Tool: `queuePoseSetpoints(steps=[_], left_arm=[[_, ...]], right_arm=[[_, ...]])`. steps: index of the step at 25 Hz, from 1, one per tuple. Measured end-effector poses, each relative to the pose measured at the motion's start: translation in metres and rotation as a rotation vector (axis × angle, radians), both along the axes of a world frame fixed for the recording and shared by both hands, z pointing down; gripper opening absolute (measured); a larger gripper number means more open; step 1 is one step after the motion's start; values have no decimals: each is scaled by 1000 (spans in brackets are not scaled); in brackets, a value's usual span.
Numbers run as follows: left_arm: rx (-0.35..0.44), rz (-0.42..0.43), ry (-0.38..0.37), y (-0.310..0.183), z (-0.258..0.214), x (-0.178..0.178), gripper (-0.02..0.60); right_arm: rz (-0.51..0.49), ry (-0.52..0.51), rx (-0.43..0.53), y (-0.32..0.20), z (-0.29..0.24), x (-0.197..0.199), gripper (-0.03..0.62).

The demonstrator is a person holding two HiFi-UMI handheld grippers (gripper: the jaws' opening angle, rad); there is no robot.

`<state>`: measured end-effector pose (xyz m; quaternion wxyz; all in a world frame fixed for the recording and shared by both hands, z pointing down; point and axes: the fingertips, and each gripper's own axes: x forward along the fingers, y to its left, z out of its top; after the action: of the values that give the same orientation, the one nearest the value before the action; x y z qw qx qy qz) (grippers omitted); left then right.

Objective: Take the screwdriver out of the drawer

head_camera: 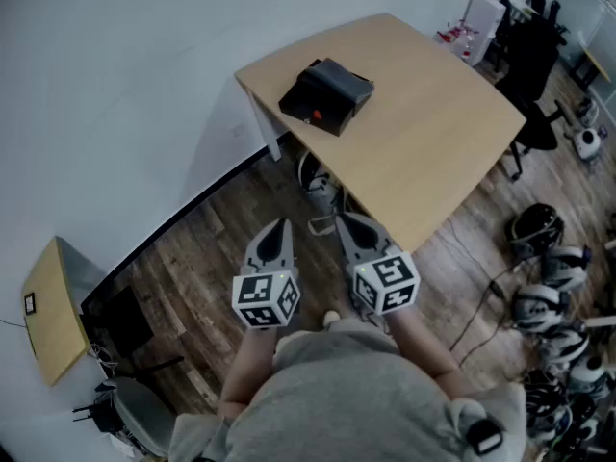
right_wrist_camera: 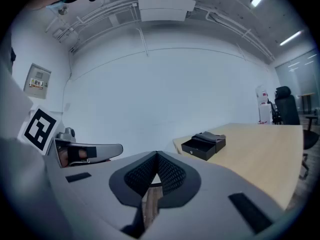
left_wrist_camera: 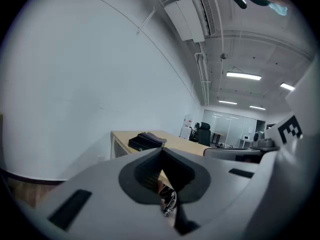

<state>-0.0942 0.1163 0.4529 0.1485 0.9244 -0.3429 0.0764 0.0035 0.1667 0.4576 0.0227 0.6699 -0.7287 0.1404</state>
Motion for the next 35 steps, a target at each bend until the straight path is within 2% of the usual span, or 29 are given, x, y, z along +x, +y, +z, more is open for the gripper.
queuePoseSetpoints(steps=[9,14,17,27,35], left_arm=[[-40,-15,13,24,10,-25,-2],[-49,-22,22,29,9,-31,-2],[-40,-28,25,31,9,-30,-2],[-77,-53,17,31,20,-29,-2],[-89,-35,34,-3,23,-8,-2]], right_arm=[[-22,64,-1,25,-3,-32,-2],[-51,67,11,29,-7,-42,-2],[-70,35,32,29,-9,-46,0],[-84,18,5,22,-4,-41,0],[-46,20,0,-11,-1,-16,0]])
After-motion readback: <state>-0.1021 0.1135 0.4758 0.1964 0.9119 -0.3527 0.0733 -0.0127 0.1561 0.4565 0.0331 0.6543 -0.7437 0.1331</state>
